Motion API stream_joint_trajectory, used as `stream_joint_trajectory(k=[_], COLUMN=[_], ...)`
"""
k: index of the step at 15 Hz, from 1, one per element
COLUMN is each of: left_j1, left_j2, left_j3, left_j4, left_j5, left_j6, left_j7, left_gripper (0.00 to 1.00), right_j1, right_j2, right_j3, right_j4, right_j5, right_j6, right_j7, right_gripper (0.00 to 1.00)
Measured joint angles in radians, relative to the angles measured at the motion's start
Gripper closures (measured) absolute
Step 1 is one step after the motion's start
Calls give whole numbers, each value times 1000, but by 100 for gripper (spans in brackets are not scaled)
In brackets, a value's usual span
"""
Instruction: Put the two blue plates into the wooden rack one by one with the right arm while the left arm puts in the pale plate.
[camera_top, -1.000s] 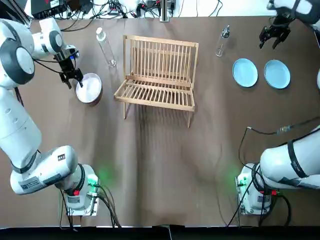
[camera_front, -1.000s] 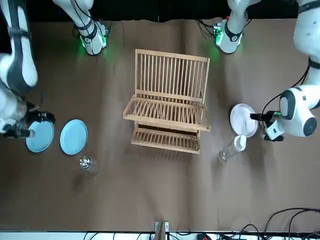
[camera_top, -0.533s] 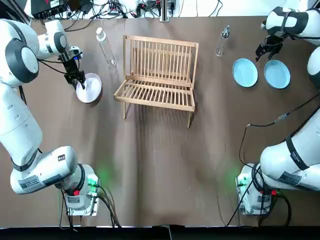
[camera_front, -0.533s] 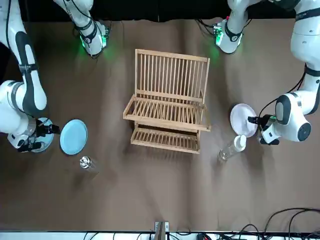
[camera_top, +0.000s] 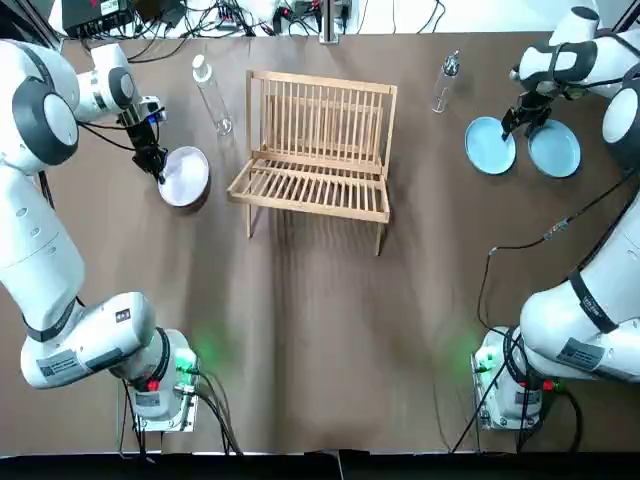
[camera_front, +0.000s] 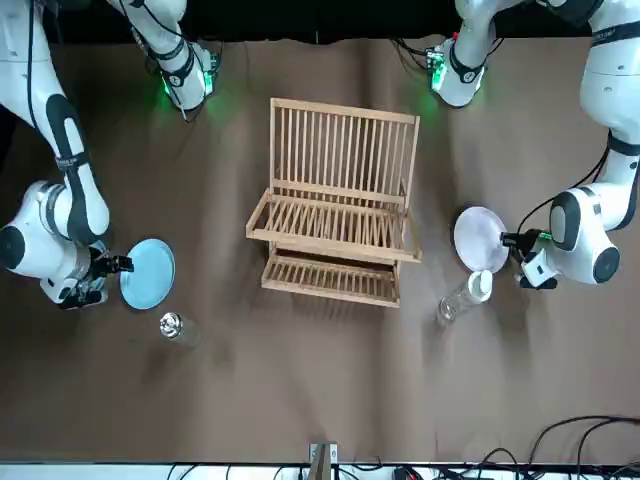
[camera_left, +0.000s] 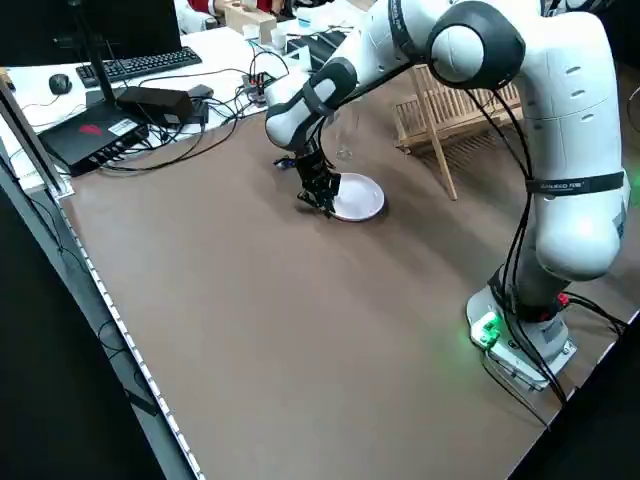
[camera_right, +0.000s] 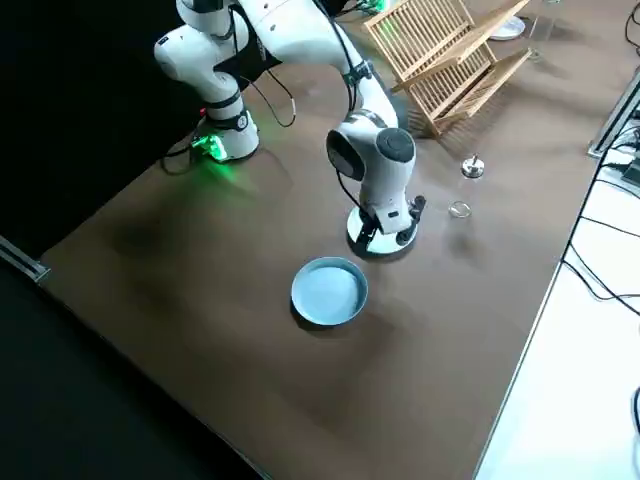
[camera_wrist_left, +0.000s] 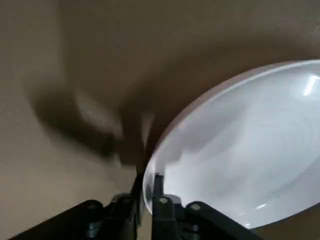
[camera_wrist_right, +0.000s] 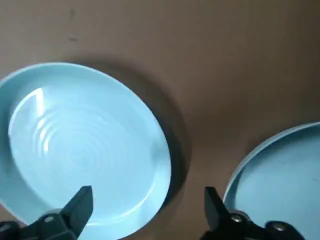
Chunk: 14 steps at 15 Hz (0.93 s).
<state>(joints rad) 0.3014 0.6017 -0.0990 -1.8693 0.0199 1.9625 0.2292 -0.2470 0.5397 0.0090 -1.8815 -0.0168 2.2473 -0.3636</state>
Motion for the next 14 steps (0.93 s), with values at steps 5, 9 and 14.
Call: stream_joint_trajectory(k=[5,9,14], left_j1=[3,4,3], left_j2=[-30,-200,-428], left_j3=[-20,-60,-71], left_j4=[20,44,58], left_j5=[-6,-89,-245], left_j6=[-64,-332,-763], left_j7=[-30,-44,-121], left_gripper=[96,96,96], right_j1=[-10,-11,-12], right_j2=[33,44,48], right_j3=[-1,-2,-1], right_j4=[0,0,3], right_j5=[0,0,8], right_j6=[0,-2,-10], right_j7=[0,0,7], right_gripper=[39,69,91])
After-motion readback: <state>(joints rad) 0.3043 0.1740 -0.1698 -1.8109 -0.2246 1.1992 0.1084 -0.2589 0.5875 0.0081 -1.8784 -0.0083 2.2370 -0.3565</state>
